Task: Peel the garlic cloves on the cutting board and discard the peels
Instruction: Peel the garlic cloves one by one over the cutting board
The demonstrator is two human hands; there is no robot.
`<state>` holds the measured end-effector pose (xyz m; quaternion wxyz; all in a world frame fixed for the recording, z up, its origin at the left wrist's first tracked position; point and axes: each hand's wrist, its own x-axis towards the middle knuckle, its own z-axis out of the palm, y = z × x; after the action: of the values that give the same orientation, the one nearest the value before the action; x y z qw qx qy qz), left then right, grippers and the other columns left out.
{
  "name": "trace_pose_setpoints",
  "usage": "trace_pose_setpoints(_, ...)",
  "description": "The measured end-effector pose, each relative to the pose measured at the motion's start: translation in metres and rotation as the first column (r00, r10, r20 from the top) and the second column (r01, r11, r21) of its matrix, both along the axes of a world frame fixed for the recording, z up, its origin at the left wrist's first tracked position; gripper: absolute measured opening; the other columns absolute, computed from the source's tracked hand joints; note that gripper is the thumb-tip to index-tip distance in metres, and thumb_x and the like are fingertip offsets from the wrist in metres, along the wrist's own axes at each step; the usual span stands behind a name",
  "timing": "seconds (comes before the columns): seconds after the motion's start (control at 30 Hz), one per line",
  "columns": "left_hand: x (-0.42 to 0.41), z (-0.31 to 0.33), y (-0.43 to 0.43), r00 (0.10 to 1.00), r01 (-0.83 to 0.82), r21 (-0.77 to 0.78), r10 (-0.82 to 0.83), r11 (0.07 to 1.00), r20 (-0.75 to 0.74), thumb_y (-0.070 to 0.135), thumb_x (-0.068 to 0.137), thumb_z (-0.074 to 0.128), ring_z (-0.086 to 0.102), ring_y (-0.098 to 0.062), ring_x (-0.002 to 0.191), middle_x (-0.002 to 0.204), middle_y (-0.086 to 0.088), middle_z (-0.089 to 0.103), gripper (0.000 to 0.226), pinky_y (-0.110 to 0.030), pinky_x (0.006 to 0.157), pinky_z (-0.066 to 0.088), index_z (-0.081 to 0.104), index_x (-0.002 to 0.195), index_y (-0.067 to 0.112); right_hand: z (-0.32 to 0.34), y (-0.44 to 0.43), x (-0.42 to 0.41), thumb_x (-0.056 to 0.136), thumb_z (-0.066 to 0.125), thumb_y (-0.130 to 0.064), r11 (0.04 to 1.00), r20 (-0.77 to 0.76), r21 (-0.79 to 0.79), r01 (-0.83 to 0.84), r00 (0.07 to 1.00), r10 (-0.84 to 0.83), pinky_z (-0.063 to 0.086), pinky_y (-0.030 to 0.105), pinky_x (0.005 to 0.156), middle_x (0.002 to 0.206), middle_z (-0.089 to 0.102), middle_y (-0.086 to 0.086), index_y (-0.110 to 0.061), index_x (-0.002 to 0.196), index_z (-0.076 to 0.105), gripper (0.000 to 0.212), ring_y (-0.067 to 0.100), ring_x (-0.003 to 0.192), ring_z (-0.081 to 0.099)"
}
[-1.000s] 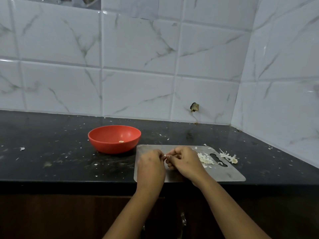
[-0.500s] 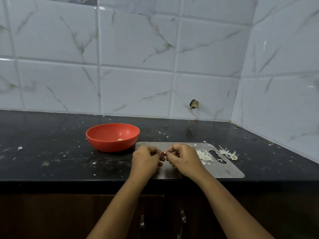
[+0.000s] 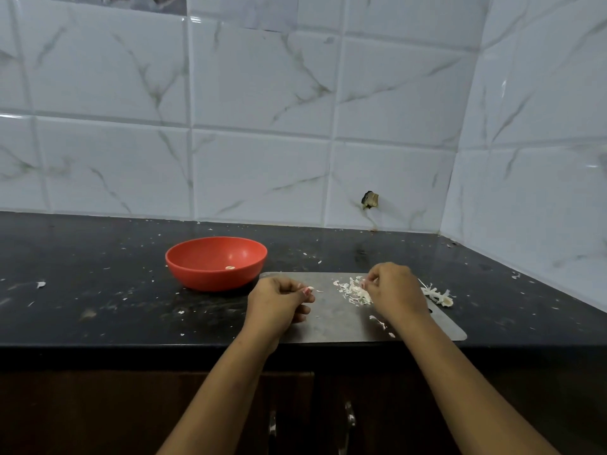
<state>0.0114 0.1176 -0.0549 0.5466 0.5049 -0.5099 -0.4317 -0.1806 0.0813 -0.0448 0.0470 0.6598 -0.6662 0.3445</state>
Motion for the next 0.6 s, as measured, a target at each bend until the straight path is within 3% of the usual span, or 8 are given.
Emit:
trace_pose_setpoints(0.13, -0.001, -0.001, 0.001, 1.000, -0.005, -0.009, 0.005, 1.000, 0.004, 0.006, 0.087, 0.068, 0.060, -0.012, 0.058, 0.076, -0.009, 0.071, 0.006, -0.019, 0.049, 0.046, 0.068, 0.081, 0.004, -0.003, 0.004, 0.012, 0.086, 0.067, -0.008, 0.998, 0.003, -0.050, -0.047, 0.999, 0.047, 0.047, 0.027, 0.070, 0.088, 0.067, -0.001, -0.017, 0.083, 0.066, 0.009, 0.018, 0.082, 0.062)
trace_pose_setpoints(0.2, -0.001, -0.001, 0.001, 1.000, -0.009, -0.013, 0.009, 1.000, 0.017, 0.006, 0.086, 0.069, 0.061, -0.012, 0.057, 0.074, -0.009, 0.071, 0.006, -0.019, 0.049, 0.046, 0.068, 0.081, 0.004, -0.003, 0.009, 0.025, 0.087, 0.064, -0.005, 0.977, 0.106, -0.061, -0.204, 0.972, 0.209, 0.046, 0.019, 0.077, 0.096, 0.068, -0.004, -0.017, 0.098, 0.072, 0.018, 0.010, 0.085, 0.063)
trace_pose_setpoints(0.3, 0.000, -0.003, 0.000, 0.998, -0.026, -0.040, 0.028, 0.999, 0.049, 0.009, 0.084, 0.071, 0.062, -0.012, 0.057, 0.071, -0.009, 0.071, 0.012, -0.020, 0.052, 0.047, 0.067, 0.073, 0.008, -0.001, 0.020, 0.047, 0.093, 0.060, -0.014, 0.869, 0.309, -0.009, -0.495, 0.825, 0.473, 0.049, 0.014, 0.070, 0.089, 0.071, -0.007, -0.017, 0.104, 0.074, 0.018, 0.003, 0.075, 0.064)
trace_pose_setpoints(0.37, 0.000, -0.003, 0.001, 0.996, -0.047, -0.055, 0.051, 0.997, 0.071, 0.012, 0.083, 0.073, 0.062, -0.011, 0.055, 0.070, -0.011, 0.071, 0.011, -0.020, 0.052, 0.048, 0.069, 0.074, 0.007, -0.003, 0.024, 0.055, 0.094, 0.060, -0.013, 0.841, 0.348, 0.008, -0.540, 0.790, 0.504, 0.056, 0.021, 0.071, 0.087, 0.074, -0.003, -0.019, 0.102, 0.075, 0.019, 0.008, 0.076, 0.068)
trace_pose_setpoints(0.5, 0.001, -0.005, 0.000, 0.994, -0.070, -0.067, 0.075, 0.995, 0.074, 0.008, 0.085, 0.070, 0.060, -0.009, 0.051, 0.067, -0.010, 0.069, 0.012, -0.018, 0.049, 0.047, 0.069, 0.074, 0.006, -0.009, 0.025, 0.054, 0.091, 0.060, 0.002, 0.813, 0.568, -0.035, -0.581, 0.658, 0.494, 0.058, 0.022, 0.075, 0.085, 0.074, 0.003, -0.010, 0.098, 0.074, 0.020, 0.010, 0.077, 0.071)
trace_pose_setpoints(0.6, -0.001, -0.005, 0.001, 0.980, -0.076, -0.095, 0.092, 0.993, 0.177, 0.008, 0.087, 0.067, 0.064, -0.009, 0.054, 0.072, -0.008, 0.071, 0.007, -0.017, 0.048, 0.048, 0.071, 0.082, 0.005, -0.014, 0.026, 0.052, 0.087, 0.066, 0.002, 0.821, 0.613, -0.061, -0.568, 0.627, 0.480, 0.058, 0.023, 0.071, 0.081, 0.073, 0.010, -0.002, 0.094, 0.073, 0.011, 0.012, 0.070, 0.069)
